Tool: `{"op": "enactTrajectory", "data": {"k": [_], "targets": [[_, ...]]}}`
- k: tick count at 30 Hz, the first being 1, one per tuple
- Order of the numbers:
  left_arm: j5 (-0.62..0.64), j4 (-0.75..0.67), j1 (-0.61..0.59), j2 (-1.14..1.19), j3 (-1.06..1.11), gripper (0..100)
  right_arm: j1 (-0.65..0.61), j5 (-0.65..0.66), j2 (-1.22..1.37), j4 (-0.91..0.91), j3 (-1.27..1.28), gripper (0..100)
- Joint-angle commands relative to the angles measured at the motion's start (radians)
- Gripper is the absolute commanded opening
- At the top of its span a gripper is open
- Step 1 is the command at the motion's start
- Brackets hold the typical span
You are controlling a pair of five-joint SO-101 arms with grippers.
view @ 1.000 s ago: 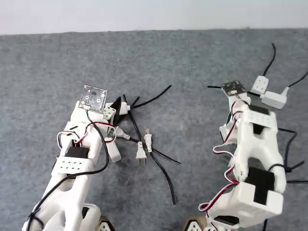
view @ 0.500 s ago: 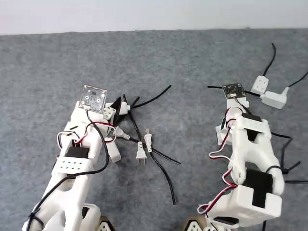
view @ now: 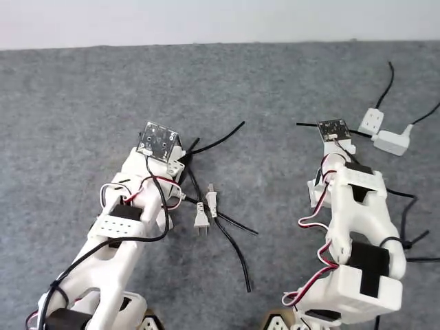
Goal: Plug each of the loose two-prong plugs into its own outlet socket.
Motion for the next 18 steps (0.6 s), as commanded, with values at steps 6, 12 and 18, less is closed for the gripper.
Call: {"op": "enactTrajectory", "data": {"k": [6,12,18], "targets": [[-0.009,-0.011,0.006,0.015,-0.042,23,-0.012,-0.003,-0.042,-0.027,-0.002,10.8],[-0.009,0.068,-0.003,0.124,-0.145,23,-0.013,-0.003,-0.039,-0.028,-0.005,10.8],[-0.015,0.141,-0.003,0.158,-0.193,23,-0.013,-0.003,-0.039,-0.027,-0.002,10.8]]}}
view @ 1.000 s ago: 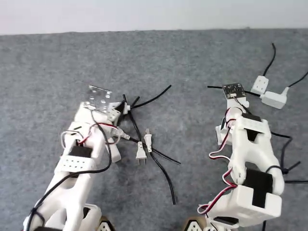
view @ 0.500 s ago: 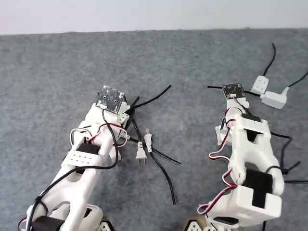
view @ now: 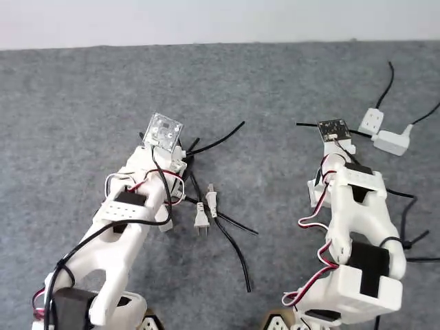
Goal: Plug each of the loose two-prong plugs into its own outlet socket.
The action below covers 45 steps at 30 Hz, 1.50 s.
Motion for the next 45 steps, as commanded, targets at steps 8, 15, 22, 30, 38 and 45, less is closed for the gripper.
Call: {"op": "enactTrajectory", "data": {"k": [8,15,22,30,38,45], "targets": [[-0.017,0.011,-0.002,0.002,-0.054,22,-0.013,-0.003,-0.039,-0.016,-0.005,10.8],[-0.068,0.012,0.003,0.008,-0.058,6,-0.013,-0.003,-0.038,-0.016,-0.005,10.8],[-0.094,0.012,0.006,0.008,-0.058,1,-0.013,-0.003,-0.038,-0.016,-0.005,10.8],[-0.094,0.012,0.002,0.008,-0.059,7,-0.012,-0.003,-0.038,-0.016,-0.005,10.8],[-0.031,0.012,-0.002,0.008,-0.056,27,-0.010,-0.003,-0.038,-0.016,-0.005,10.8],[-0.026,0.008,-0.002,0.009,-0.056,27,-0.013,-0.003,-0.038,-0.016,-0.005,10.8]]}}
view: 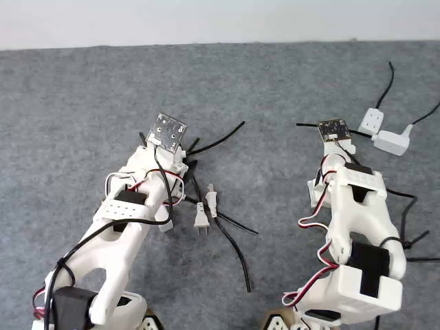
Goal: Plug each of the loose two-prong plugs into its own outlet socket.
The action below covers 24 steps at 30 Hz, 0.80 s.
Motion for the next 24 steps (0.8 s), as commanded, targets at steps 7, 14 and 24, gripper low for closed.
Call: {"op": "enactTrajectory", "data": {"k": [7,14,24], "targets": [[0.021,-0.032,0.006,0.002,-0.047,27,-0.013,-0.003,-0.038,-0.018,-0.005,10.8],[0.014,-0.173,0.000,0.003,0.064,27,-0.015,-0.005,-0.036,-0.035,-0.003,10.8],[0.012,-0.292,-0.002,-0.114,0.309,27,-0.015,-0.008,-0.036,-0.039,-0.003,10.8]]}}
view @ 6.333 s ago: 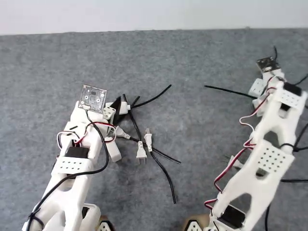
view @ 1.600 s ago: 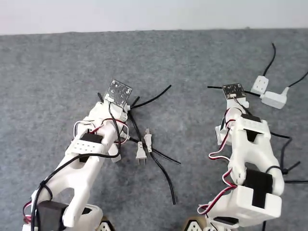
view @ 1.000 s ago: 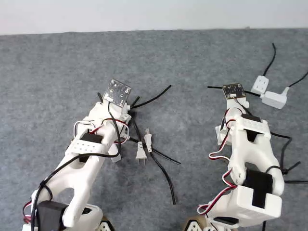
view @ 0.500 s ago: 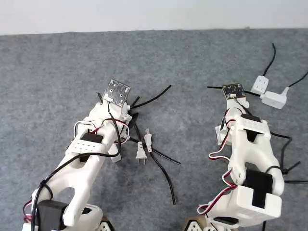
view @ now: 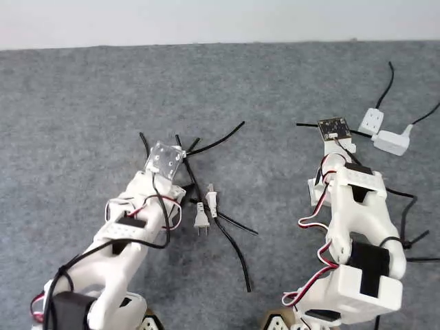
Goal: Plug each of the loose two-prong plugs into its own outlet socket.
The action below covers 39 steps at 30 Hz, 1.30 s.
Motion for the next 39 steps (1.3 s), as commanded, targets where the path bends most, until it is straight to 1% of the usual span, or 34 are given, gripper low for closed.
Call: {"op": "enactTrajectory", "data": {"k": [1,7,16,21,27,32,39], "targets": [[0.003,-0.086,-0.002,-0.075,0.041,27,-0.015,-0.008,-0.036,-0.013,-0.003,10.8],[0.003,-0.278,0.002,-0.110,0.160,27,-0.015,-0.008,-0.036,-0.010,-0.003,10.8],[0.006,-0.675,0.000,-0.103,0.361,27,-0.015,-0.008,-0.036,-0.010,-0.003,10.8],[0.005,-0.683,0.003,-0.097,0.360,27,-0.016,-0.009,-0.035,-0.015,-0.002,10.7],[0.005,-0.683,0.003,-0.097,0.360,27,-0.053,-0.005,-0.035,-0.019,0.028,10.9],[0.005,-0.683,0.003,-0.097,0.360,27,-0.044,-0.008,-0.035,-0.064,0.031,10.9],[0.005,-0.683,0.003,-0.097,0.360,27,-0.041,-0.003,-0.035,-0.074,0.084,10.9]]}}
